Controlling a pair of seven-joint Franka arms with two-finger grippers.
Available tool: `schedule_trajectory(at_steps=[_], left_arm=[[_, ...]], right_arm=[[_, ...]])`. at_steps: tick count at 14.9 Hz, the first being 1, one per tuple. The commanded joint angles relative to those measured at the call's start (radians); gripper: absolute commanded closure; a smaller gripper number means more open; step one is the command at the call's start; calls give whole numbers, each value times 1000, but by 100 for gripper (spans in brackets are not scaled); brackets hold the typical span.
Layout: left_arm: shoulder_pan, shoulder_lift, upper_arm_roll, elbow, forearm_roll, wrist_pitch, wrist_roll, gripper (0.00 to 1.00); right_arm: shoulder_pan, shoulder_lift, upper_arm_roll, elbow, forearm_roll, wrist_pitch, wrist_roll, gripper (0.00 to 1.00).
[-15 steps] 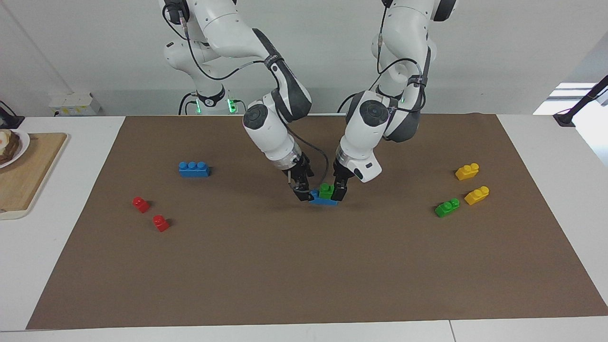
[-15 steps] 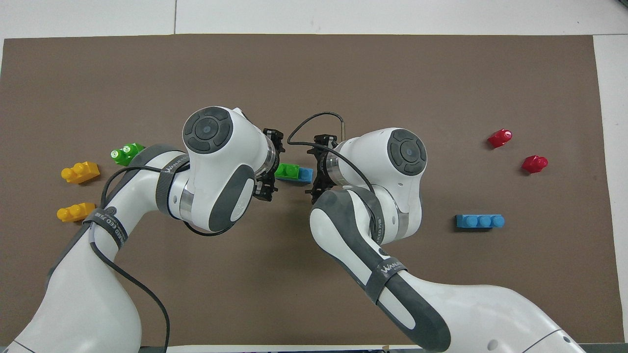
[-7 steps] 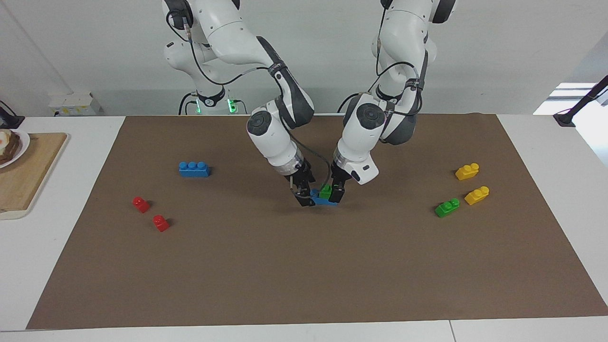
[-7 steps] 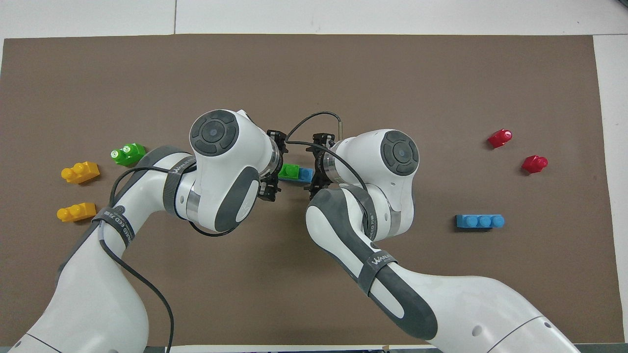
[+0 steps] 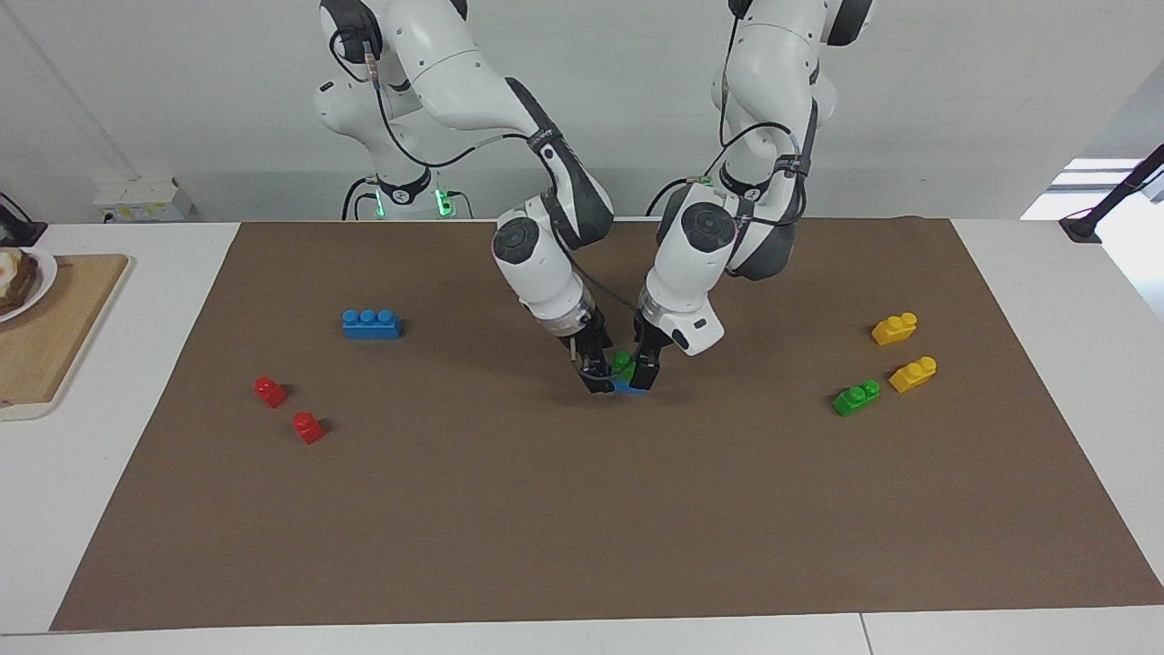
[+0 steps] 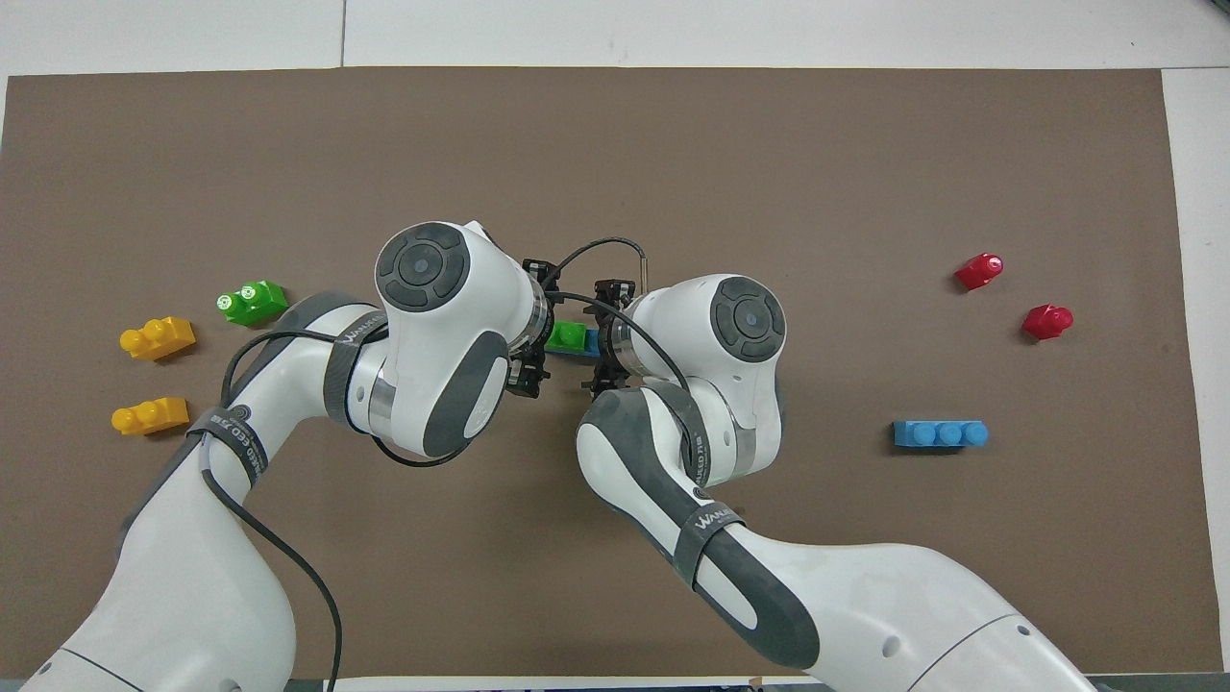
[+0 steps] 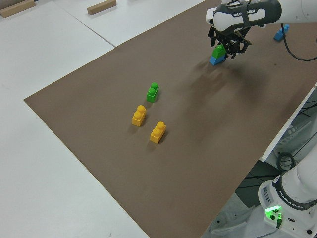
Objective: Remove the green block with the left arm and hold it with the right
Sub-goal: 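Close the left gripper on green while the right gripper closes on blue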
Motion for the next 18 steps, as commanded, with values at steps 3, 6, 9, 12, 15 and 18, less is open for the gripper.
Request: schedule_trajectory(at_steps=[3, 6, 9, 12, 15, 18], left_arm=[[-16, -8, 14, -25, -18, 40, -7, 0], [-15, -8, 14, -25, -18, 43, -8, 3], [-16, -8, 14, -33, -18, 48, -8, 5], [-18, -9, 14, -45, -18, 50, -8, 5], [-18, -9, 14, -45, -18, 53, -10, 10], [-18, -9, 14, -45, -18, 53, -10, 10]], right_arm=[[-3, -4, -1, -29, 20, 43, -2, 0], [-5, -2, -1, -34, 22, 57, -2, 0], [-6, 2, -1, -34, 22, 71, -3, 5], [-14, 4, -1, -32, 22, 75, 1, 22], [-24, 5, -1, -32, 23, 78, 8, 66], [-29, 8, -1, -29, 23, 91, 3, 100]])
